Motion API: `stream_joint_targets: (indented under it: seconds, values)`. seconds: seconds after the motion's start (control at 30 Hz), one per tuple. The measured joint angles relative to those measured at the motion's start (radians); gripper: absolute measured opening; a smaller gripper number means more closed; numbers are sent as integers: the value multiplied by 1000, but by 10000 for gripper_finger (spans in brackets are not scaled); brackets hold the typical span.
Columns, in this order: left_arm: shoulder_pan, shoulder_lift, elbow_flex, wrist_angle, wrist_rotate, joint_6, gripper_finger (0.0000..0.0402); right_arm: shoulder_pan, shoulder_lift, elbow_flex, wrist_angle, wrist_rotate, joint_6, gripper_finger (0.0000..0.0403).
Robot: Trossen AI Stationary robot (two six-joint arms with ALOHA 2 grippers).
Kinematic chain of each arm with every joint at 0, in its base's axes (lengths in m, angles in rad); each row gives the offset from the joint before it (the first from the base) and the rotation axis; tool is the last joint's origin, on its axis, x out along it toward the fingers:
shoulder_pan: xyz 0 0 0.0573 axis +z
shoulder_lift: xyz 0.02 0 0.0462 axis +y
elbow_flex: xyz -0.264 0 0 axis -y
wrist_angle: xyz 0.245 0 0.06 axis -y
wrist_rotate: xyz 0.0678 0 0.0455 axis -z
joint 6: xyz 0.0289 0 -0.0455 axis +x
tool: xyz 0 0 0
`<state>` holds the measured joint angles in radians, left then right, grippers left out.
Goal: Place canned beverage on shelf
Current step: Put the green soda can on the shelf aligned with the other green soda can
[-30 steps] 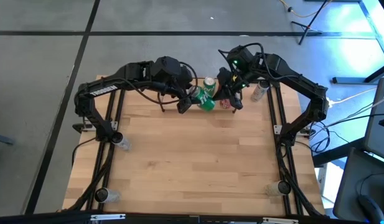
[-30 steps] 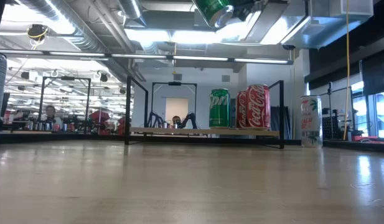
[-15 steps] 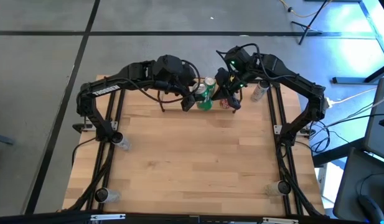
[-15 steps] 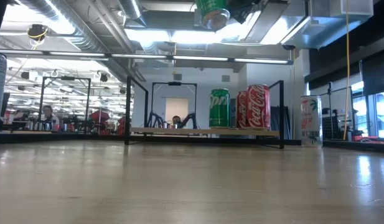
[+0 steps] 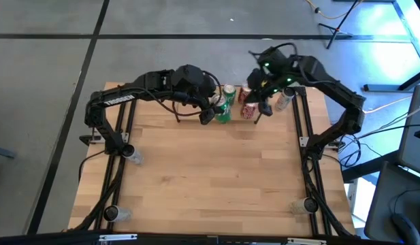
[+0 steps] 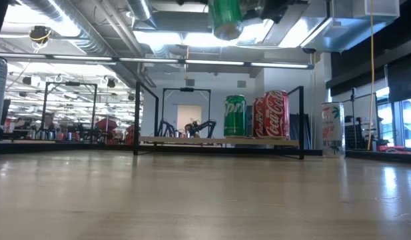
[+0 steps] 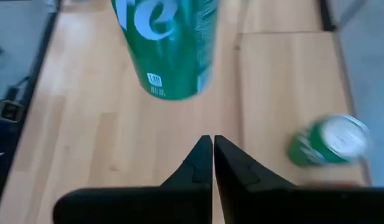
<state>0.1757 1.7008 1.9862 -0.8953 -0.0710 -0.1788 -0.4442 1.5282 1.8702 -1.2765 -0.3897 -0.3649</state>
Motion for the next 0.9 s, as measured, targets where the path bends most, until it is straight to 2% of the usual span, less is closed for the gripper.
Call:
stream_joint_targets:
  seconds: [0.17, 0.4, 0.57, 0.9]
  values:
    - [7, 10, -96, 60, -50, 44, 263, -46, -66, 0, -14, 50, 4, 7]
    - [60, 50, -187, 165, -8, 64, 263, -67, -101, 2, -20, 48, 24, 7]
    - [89, 131, -194, 205, -16, 143, 263, -66, -99, 2, -43, 30, 24, 7]
    - [147, 260, -194, 309, 87, 210, 263, -66, -97, 2, -48, 12, 44, 7]
